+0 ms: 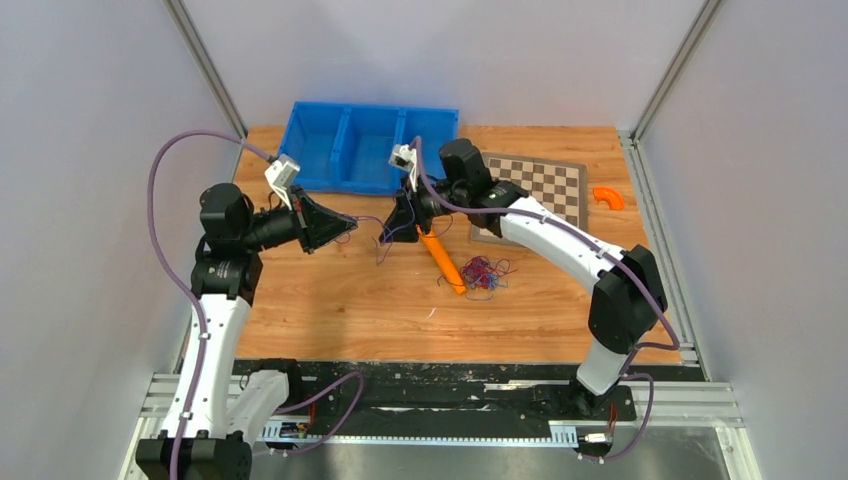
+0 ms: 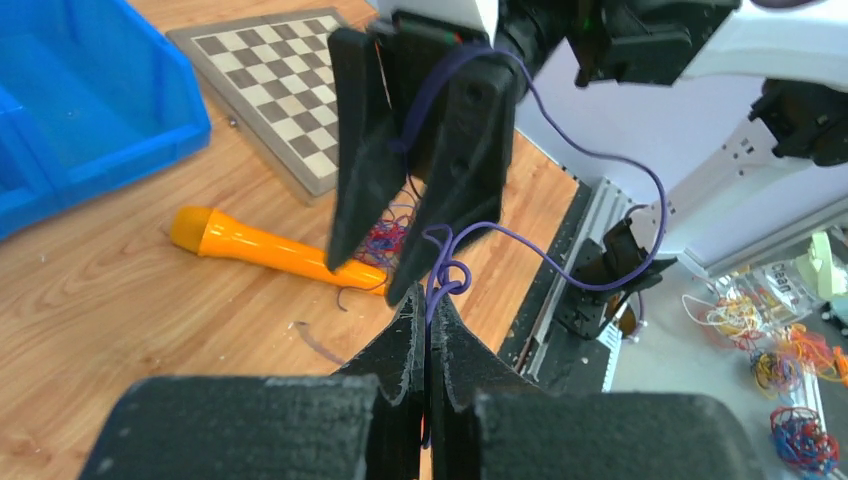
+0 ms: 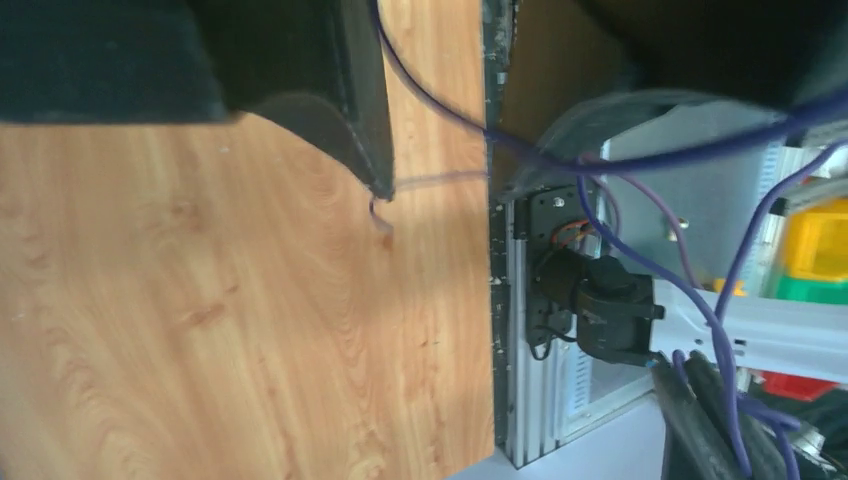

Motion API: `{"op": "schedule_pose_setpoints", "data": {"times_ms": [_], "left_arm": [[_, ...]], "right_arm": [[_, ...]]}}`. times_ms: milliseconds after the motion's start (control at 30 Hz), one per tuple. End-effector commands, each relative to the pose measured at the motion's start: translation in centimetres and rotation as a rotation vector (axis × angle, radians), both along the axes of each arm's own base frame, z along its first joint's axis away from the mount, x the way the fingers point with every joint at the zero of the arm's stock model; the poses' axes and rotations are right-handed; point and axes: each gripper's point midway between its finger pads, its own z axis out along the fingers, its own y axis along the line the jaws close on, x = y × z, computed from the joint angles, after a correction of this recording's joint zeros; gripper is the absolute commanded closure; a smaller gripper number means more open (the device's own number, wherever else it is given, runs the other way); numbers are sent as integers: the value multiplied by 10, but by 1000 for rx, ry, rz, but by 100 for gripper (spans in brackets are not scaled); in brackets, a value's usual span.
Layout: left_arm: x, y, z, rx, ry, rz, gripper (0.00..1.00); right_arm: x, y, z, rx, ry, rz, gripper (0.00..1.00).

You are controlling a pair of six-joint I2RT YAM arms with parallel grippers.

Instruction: Untangle the cables

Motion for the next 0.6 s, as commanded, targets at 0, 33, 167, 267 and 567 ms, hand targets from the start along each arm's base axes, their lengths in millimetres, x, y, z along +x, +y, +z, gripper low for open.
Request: {"op": "schedule_pose_setpoints", "data": {"times_ms": [0,33,167,267,567], "left_arm": [[17,3,22,-23,-24,73,100],[31,10,19,-6,-6,148,100],[71,35,34,65,16,355,100],[97,53,53,95,34,478,100],[170,128,92,135,31,844,100]], "right_arm": [[-10,3,-11,-3,-17,44,48],[-10,0,-16,-14,-23,39,40],[-7,-14,-26,-55,-30,-11,10],[1,-30,-32,-77,-26,-50,0],[3,-69,-29,-74,-17,-85,0]]}}
